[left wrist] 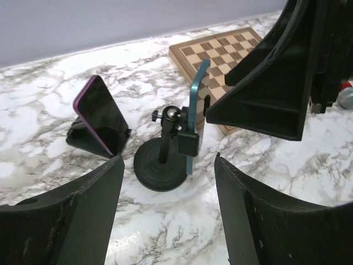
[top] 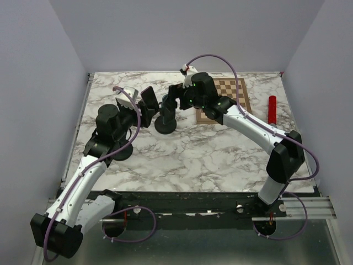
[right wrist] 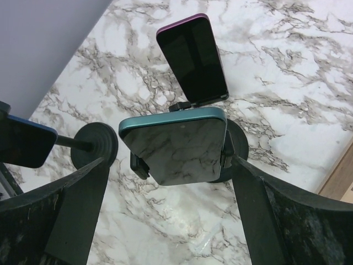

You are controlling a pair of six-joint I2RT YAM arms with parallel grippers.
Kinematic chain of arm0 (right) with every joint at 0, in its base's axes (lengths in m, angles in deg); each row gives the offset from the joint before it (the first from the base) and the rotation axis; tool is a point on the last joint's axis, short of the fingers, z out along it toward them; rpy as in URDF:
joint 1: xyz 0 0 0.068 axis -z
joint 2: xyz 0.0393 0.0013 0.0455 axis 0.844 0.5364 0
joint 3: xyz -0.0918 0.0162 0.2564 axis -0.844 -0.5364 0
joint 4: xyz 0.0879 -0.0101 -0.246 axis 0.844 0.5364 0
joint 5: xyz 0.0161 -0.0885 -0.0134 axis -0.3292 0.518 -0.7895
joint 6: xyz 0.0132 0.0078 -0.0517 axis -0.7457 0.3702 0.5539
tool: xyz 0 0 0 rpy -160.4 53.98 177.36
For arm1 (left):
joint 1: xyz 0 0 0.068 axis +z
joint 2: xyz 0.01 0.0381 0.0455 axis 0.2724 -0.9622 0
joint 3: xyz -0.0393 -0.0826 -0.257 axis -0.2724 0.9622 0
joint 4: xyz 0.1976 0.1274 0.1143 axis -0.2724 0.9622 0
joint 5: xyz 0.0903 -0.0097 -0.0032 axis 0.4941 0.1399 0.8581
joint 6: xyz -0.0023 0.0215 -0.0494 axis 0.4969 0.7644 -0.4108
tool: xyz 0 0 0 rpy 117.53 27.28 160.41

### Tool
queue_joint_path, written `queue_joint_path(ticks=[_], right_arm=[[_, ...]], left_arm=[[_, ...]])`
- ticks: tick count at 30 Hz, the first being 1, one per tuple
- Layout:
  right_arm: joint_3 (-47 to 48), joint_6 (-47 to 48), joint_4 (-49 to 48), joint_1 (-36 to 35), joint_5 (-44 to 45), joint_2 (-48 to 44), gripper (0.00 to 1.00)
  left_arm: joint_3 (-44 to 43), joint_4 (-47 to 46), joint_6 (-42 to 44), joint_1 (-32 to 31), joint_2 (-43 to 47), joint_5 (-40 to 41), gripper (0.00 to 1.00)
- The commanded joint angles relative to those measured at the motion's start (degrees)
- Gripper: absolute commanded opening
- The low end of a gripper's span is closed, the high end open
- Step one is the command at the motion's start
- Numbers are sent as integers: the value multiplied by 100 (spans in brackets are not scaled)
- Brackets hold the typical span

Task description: Remove the phone from the phone stand

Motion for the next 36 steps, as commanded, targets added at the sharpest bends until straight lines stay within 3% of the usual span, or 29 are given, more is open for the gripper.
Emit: queue_joint_path(ticks=[1,19,32,36], right_arm=[[261,193,-96,-41,81,334,98],[538,13,-515,-59,232,789,95],[395,120,-635,-228,577,812,79],[358,157,-616,-234,771,836,86]], left_arm=[[337,-497,51,28,335,828,75],[225,-586,-175,28,19,648,75],[103,-532,-262,28,-274,504,75],[76,-532,-289,29,-365,377,75]])
